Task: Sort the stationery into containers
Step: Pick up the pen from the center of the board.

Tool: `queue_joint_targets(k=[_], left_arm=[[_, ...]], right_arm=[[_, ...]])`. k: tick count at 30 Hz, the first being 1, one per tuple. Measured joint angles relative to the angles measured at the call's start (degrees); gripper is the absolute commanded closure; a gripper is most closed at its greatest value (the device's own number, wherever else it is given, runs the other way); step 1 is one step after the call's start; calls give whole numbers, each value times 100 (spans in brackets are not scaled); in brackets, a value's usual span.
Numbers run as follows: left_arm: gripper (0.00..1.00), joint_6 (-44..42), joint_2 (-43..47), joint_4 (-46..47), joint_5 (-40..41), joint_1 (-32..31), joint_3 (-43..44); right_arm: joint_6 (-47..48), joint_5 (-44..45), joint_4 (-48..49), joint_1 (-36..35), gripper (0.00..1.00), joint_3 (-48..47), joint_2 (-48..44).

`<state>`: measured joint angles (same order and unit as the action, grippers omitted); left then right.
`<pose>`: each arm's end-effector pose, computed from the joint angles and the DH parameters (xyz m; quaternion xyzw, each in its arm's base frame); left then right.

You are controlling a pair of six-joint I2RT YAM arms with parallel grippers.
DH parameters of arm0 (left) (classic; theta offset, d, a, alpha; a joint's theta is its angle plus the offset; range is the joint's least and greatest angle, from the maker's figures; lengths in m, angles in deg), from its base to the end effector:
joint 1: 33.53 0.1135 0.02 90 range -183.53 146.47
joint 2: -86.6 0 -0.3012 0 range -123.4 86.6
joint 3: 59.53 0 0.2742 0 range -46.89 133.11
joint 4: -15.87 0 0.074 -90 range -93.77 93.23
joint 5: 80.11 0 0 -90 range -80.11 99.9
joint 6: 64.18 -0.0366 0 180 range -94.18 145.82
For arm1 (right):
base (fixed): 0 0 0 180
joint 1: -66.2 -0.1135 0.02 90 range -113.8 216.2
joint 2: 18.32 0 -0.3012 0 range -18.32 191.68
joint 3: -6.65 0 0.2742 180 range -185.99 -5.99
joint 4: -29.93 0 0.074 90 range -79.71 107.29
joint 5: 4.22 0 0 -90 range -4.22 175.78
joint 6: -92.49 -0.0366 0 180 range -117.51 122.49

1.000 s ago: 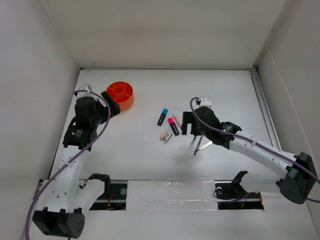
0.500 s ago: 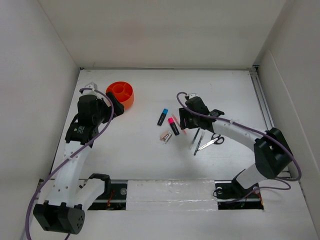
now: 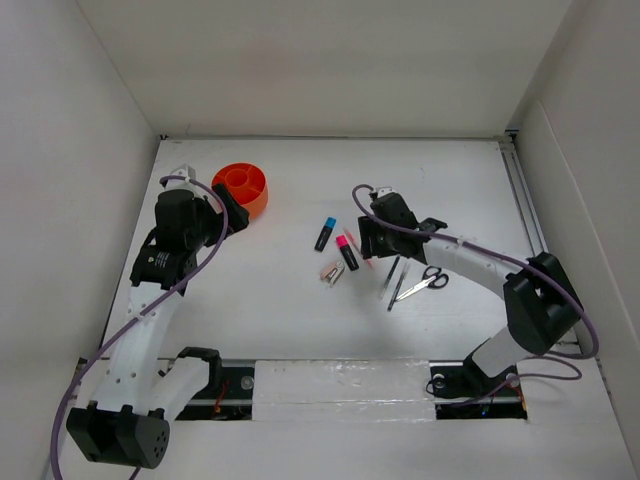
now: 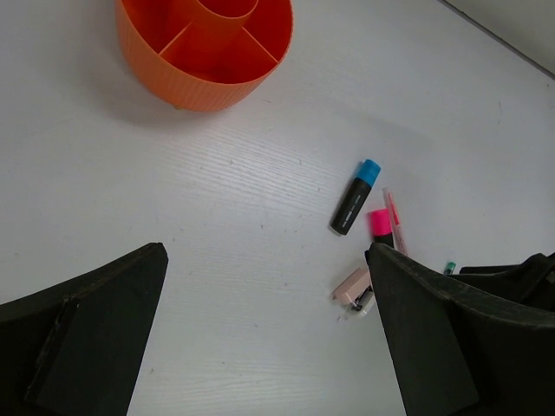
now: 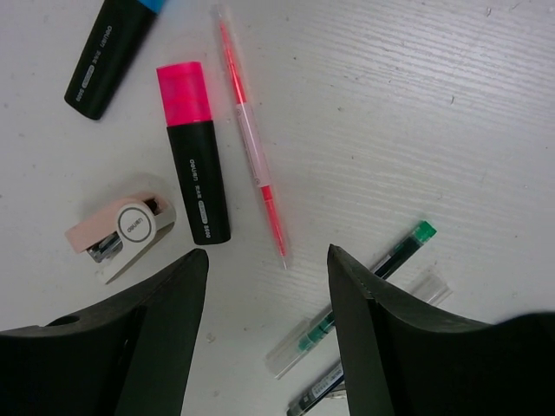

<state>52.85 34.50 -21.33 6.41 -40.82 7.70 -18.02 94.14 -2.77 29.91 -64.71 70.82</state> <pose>0.2002 -0.0278 0.3812 -0.1254 0.8196 -0.1888 0.5261 0.2826 0.2009 0.2459 -0.1044 0.9331 0.1000 0.3292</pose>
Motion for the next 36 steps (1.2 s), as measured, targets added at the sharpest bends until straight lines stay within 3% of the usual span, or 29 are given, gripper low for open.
queue_joint_targets(k=[25, 27, 30, 33, 34, 36], left_arm=[[0, -2, 0, 24, -59, 0, 0], [0, -2, 0, 28, -59, 0, 0], [0, -2, 4, 31, -57, 0, -2], [0, -2, 22, 33, -57, 0, -4], [0, -2, 24, 33, -57, 0, -4], [0, -2, 24, 33, -57, 0, -4]], right_arm=[[232, 72, -146, 61, 57, -651, 1480], [232, 114, -140, 37, 64, -651, 1528], [227, 201, -142, -17, 67, -697, 1587], [225, 240, -144, -61, 84, -782, 1661], [225, 247, -140, -72, 98, -807, 1687], [214, 284, -149, -92, 100, -844, 1707]])
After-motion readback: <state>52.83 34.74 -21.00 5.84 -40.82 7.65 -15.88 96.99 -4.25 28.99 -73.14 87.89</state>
